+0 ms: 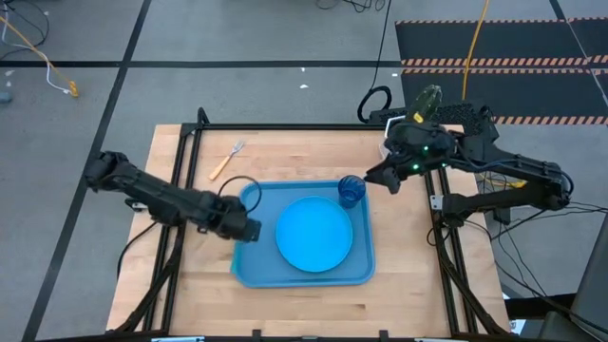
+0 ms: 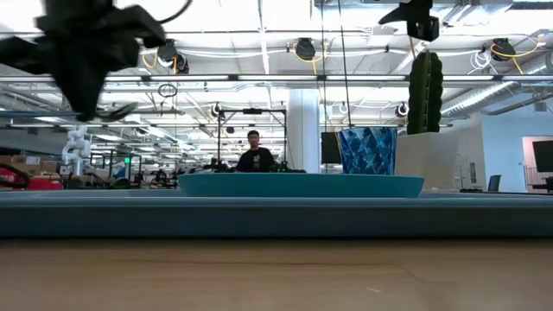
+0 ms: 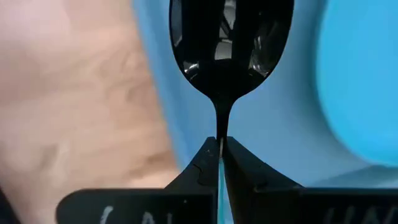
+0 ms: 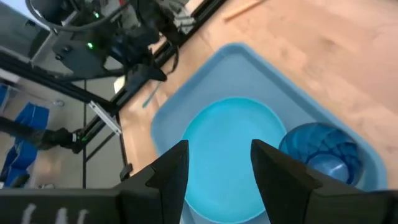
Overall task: Pick and place plate/cup/fork/spoon on tray
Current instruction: Put the blue spoon on the blue tray
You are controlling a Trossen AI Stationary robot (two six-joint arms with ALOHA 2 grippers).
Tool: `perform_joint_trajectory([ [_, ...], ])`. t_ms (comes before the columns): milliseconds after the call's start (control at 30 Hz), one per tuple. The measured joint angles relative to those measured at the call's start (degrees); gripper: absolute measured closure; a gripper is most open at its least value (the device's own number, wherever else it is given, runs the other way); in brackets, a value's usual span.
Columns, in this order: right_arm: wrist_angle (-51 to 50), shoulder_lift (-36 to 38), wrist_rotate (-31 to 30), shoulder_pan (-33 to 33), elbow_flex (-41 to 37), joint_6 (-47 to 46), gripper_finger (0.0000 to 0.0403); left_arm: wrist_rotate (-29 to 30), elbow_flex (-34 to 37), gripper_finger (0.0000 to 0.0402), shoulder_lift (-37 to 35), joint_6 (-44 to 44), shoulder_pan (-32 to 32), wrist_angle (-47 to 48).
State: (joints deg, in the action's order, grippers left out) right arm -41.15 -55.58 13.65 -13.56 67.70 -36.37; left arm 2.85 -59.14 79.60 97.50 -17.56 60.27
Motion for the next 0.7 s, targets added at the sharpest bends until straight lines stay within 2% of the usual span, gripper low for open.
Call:
perform_joint_trajectory([
  [167, -0.81, 1.1, 0.01, -2.21, 0.0, -1.86, 0.0236, 0.08, -2.54, 0.0394, 4.22, -6.66, 5.95, -0.82],
  [400, -0.73, 1.92, -0.02, -2.59, 0.0, -6.11, 0.0236, -0.2, -2.75, 0.039, 8.2, -11.32, 9.75, -10.52],
  [600, 1.78, 1.81, 0.07, -2.59, 0.0, -5.91, 0.0236, -2.19, -2.79, 0.0394, 11.36, -7.75, 9.75, -10.97],
  [700, 2.4, 1.82, 2.48, -2.59, 0.0, -4.31, 0.0236, -1.61, -2.79, 0.0388, 11.21, -3.06, 9.68, -11.58],
])
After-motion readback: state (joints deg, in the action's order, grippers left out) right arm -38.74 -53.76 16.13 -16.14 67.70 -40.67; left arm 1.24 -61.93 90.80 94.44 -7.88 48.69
